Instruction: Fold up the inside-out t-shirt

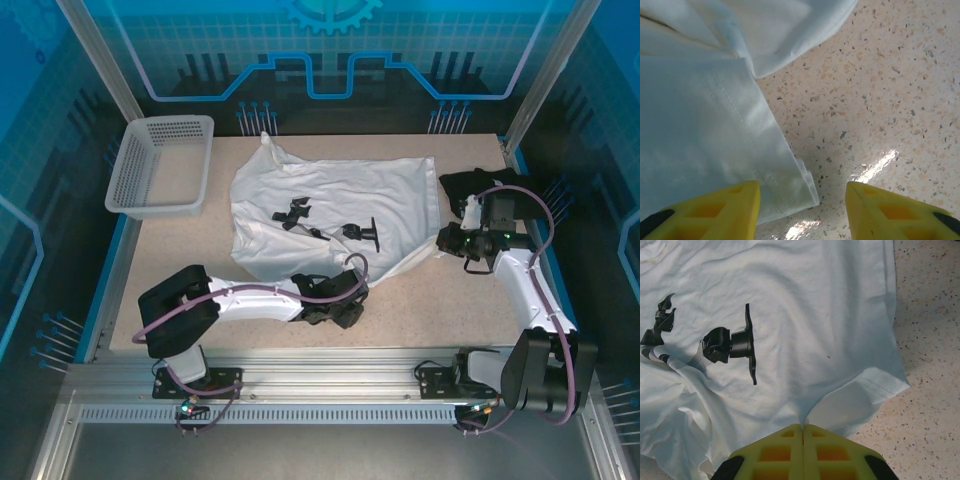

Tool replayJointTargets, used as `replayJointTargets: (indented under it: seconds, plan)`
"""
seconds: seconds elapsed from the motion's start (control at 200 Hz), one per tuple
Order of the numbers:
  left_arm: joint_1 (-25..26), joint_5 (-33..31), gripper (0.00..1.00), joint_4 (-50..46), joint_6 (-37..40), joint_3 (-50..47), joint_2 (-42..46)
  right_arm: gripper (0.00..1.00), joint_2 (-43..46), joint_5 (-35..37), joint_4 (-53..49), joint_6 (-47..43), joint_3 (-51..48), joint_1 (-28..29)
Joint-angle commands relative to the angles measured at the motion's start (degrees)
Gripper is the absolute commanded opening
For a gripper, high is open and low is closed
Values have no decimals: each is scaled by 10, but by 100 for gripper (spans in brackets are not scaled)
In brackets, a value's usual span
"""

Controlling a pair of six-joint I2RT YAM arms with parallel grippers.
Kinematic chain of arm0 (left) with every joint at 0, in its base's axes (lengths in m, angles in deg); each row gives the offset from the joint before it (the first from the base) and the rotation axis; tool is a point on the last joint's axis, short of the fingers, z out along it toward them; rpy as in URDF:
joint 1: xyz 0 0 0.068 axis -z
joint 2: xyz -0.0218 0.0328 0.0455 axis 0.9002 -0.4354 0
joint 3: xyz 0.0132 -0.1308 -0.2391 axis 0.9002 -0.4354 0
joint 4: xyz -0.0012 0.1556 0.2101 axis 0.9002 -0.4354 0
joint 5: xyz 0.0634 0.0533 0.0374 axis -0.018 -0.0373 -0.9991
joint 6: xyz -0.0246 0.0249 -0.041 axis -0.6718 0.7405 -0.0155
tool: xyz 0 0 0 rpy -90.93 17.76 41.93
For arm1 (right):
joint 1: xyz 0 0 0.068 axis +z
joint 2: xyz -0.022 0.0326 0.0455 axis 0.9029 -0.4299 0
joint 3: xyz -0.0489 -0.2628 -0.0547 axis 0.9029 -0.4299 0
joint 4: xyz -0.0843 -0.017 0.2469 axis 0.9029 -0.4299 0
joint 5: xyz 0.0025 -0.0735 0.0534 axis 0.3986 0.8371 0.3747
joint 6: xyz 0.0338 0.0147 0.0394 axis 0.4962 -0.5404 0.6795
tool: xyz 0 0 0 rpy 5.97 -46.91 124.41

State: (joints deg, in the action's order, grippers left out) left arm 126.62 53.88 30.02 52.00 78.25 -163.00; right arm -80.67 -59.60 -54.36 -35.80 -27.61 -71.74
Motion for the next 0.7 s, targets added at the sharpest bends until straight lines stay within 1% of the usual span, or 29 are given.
replayJointTargets:
  seconds: [0.0,0.305,0.42,0.48,0.56,0.645,0.695]
  plan:
    - [4,-2,50,-23,16,12,-13,0,-5,-9,-3,-9,-3,-7]
    - [10,3,51,-24,32,21,-53,0,-6,-10,-3,-10,-4,-7]
    - [12,0,48,-27,36,27,-69,0,-7,-11,-2,-9,-4,-6]
    - [14,-3,45,-31,38,26,-74,0,-6,-12,-3,-10,-4,-7]
    - [15,-3,38,-33,41,23,-76,0,-5,-12,-4,-9,-3,-7]
    - [15,-5,28,-37,42,18,-73,0,-6,-13,-5,-8,-2,-7]
    - [16,-12,19,-37,46,12,-65,0,-5,-14,-5,-8,-2,-7]
